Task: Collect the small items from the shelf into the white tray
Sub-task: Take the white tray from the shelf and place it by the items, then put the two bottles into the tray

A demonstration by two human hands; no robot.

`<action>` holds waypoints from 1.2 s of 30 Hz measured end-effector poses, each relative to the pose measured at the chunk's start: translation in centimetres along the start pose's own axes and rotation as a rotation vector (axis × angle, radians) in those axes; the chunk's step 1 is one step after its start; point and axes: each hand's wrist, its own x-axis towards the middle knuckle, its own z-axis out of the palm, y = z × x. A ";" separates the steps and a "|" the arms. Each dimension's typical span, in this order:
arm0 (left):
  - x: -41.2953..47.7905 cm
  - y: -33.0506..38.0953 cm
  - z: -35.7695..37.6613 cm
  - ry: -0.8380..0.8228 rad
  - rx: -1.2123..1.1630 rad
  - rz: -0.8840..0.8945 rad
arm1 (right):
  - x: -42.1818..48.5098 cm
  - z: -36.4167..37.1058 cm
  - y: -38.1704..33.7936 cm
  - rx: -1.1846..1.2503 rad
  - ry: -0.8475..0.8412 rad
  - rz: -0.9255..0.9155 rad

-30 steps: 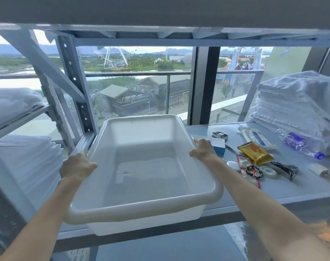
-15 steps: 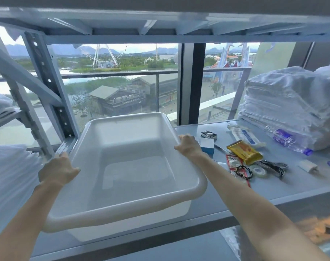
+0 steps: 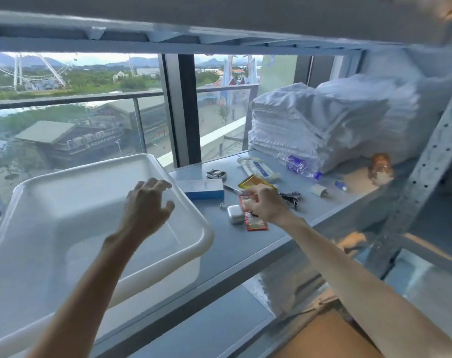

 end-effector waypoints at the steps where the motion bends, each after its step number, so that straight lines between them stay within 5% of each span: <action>1: 0.4 1.7 1.2 -0.016 -0.032 0.047 | -0.7 -1.2 1.7 -0.021 0.017 0.028; 9: 2.8 14.2 11.8 -0.157 -0.038 0.271 | -5.4 -10.2 17.1 -0.164 0.076 0.222; 19: 5.0 31.3 25.2 -0.364 0.012 0.310 | -7.1 -20.9 34.5 -0.307 0.015 0.298; 36: 15.3 45.5 38.7 -0.417 -0.043 0.450 | 1.3 -25.5 50.5 -0.326 0.006 0.258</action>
